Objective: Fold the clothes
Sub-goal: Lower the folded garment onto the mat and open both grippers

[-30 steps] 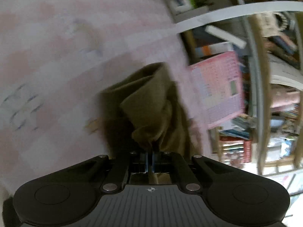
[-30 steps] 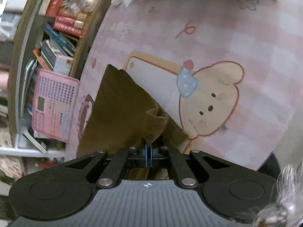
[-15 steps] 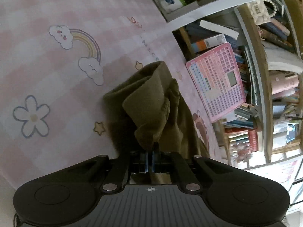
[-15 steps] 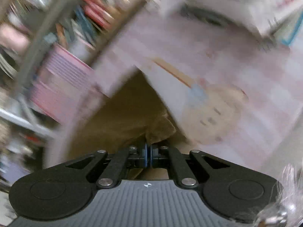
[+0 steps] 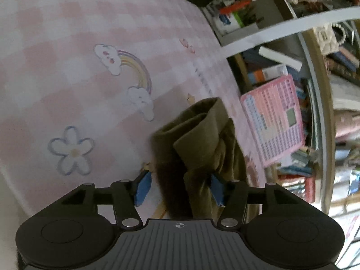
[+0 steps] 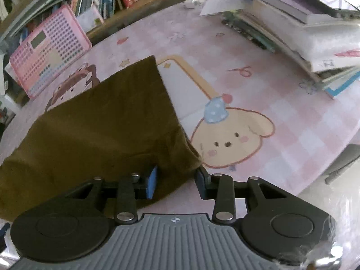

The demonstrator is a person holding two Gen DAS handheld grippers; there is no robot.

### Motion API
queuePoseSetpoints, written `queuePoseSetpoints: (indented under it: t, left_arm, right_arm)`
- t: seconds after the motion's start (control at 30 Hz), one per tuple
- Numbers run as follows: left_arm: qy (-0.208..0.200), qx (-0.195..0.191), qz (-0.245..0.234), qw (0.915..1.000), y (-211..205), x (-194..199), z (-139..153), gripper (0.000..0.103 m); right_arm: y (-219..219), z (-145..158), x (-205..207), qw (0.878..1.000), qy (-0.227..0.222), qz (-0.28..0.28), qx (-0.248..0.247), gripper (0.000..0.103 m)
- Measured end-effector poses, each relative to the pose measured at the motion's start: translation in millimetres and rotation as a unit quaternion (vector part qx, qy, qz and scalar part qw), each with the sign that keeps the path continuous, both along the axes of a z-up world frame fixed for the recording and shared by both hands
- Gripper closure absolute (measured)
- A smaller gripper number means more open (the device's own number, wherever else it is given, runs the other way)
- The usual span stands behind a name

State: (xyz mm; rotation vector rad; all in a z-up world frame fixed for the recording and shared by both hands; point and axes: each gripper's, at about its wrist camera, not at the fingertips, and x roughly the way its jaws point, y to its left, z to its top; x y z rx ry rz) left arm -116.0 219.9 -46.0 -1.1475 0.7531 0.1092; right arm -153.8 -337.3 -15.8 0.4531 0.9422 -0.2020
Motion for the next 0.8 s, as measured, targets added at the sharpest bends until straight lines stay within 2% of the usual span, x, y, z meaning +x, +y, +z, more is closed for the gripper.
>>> queuePoseSetpoints:
  t: [0.03,0.07,0.1,0.13,0.2,0.23,0.3,0.33,0.37,0.43,0.5,0.57,0.73,0.77,0.8]
  left_arm:
    - [-0.001,-0.003,0.014,0.9999,-2.4,4.4,-0.8,0.051]
    - [0.002,-0.005,0.025,0.9997,-5.3,10.4,-1.7,0.058]
    - [0.01,-0.003,0.031,0.9995,-8.9,18.7,-2.7,0.078]
    - [0.012,0.003,0.03,0.9995,-12.6,27.7,-0.7,0.086]
    - [-0.012,0.033,0.005,0.9994,-20.9,46.1,15.7,0.091]
    - [-0.044,0.051,-0.017,0.9976,-26.2,51.3,31.6,0.092]
    - [-0.124,0.092,-0.061,0.9862,-32.8,53.1,65.8,0.092]
    - [-0.146,0.102,-0.063,0.982,-29.3,50.9,71.5,0.092]
    - [-0.14,0.102,-0.048,0.9836,-20.3,49.4,66.1,0.092]
    - [-0.077,0.092,-0.016,0.9926,-0.9,52.0,40.2,0.093]
    - [-0.029,0.098,-0.011,0.9947,9.3,54.3,19.0,0.093]
    - [-0.023,0.104,-0.018,0.9941,10.9,54.8,13.3,0.093]
    - [-0.015,0.104,-0.024,0.9941,16.1,56.0,6.1,0.086]
    - [-0.013,0.107,-0.024,0.9939,15.7,54.8,7.3,0.083]
    - [-0.009,0.112,-0.021,0.9935,14.9,53.6,9.9,0.074]
  right_arm:
    - [2.3,-0.7,4.8,1.0,0.0,0.007,-0.005,0.077]
    - [4.6,-1.4,9.6,1.0,-0.001,0.013,-0.009,0.086]
    - [6.8,-1.6,18.0,1.0,-0.002,0.018,-0.008,0.09]
    - [8.9,-1.6,27.6,1.0,-0.005,0.021,-0.004,0.091]
    - [13.2,-1.6,46.8,1.0,-0.01,0.029,0.002,0.093]
    - [14.9,2.4,54.5,0.999,-0.02,0.027,0.0,0.093]
    - [18.2,12.9,68.8,0.999,-0.047,0.02,-0.007,0.093]
    - [19.7,17.9,73.4,0.998,-0.059,0.022,-0.011,0.093]
    - [21.3,20.3,76.1,0.997,-0.065,0.028,-0.013,0.093]
    - [23.4,16.8,80.6,0.998,-0.06,0.036,-0.007,0.093]
    - [27.2,5.3,84.2,0.998,-0.045,0.042,0.009,0.093]
    - [34.9,-5.1,86.4,0.998,-0.031,0.051,0.005,0.093]
    - [40.1,-10.8,86.2,0.998,-0.036,0.056,-0.012,0.091]
    - [40.8,-10.1,85.6,0.998,-0.036,0.056,-0.016,0.089]
    - [41.5,-9.0,84.8,0.998,-0.036,0.055,-0.02,0.082]
